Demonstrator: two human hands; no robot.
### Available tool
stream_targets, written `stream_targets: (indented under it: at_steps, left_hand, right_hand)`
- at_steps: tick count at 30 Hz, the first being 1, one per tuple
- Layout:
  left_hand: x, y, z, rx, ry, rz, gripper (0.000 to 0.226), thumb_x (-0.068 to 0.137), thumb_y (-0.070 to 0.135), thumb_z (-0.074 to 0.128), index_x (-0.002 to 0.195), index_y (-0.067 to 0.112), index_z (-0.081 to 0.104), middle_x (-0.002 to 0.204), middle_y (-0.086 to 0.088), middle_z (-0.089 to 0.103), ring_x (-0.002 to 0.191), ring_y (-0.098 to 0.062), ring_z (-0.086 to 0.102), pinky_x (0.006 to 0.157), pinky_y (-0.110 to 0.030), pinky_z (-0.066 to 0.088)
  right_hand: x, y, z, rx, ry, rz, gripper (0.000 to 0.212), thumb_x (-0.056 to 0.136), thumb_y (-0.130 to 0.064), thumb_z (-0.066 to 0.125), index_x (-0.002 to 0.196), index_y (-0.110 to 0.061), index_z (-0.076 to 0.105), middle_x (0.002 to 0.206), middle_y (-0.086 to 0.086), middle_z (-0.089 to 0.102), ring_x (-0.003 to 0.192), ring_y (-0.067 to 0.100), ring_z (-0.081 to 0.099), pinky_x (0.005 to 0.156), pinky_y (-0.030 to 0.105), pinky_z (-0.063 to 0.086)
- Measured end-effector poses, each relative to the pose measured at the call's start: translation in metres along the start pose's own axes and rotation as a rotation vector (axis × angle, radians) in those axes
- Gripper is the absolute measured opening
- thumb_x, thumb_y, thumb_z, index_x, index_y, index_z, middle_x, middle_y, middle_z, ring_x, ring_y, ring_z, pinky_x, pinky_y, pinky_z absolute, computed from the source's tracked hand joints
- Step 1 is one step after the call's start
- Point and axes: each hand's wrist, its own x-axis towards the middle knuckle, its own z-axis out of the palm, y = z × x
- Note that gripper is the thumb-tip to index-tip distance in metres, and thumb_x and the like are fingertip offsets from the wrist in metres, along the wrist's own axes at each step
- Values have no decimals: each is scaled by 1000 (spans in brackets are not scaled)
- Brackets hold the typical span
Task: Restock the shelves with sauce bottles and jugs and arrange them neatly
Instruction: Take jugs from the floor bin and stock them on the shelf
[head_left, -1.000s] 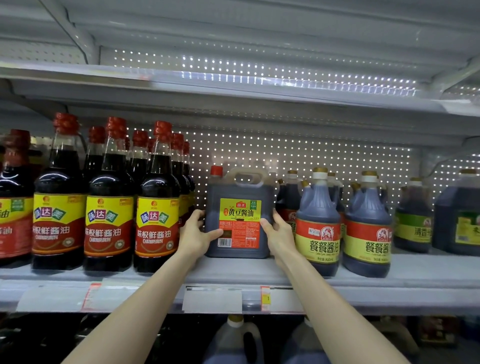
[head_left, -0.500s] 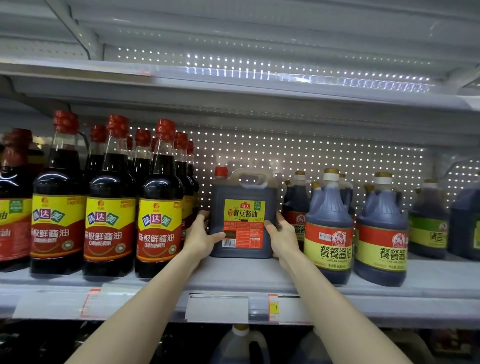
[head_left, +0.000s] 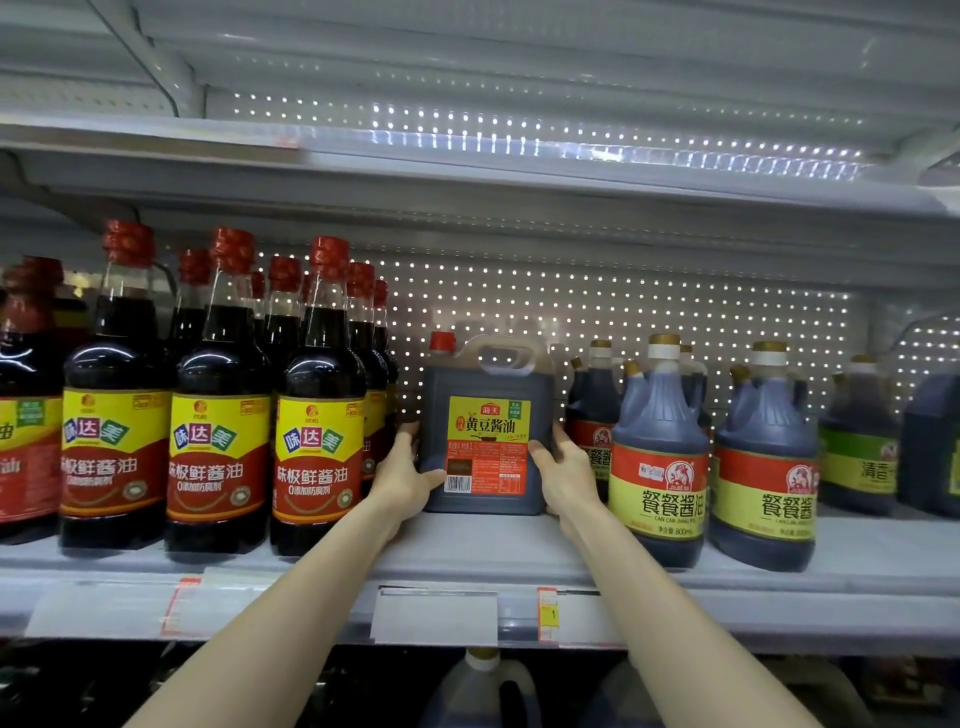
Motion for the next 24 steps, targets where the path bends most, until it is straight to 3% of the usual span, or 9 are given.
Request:
stream_targets:
  at_steps: [24]
  left_hand:
    - [2,-1,0,0,-7,7,76,89,-2,60,150,21,19,151,-8,38,138,-22,38,112,-42,35]
  right_hand:
    - [-1,0,-1,-18,-1,19,48,101,-25,49,148,-25,36,131,9,59,111,28,60,96,48,51]
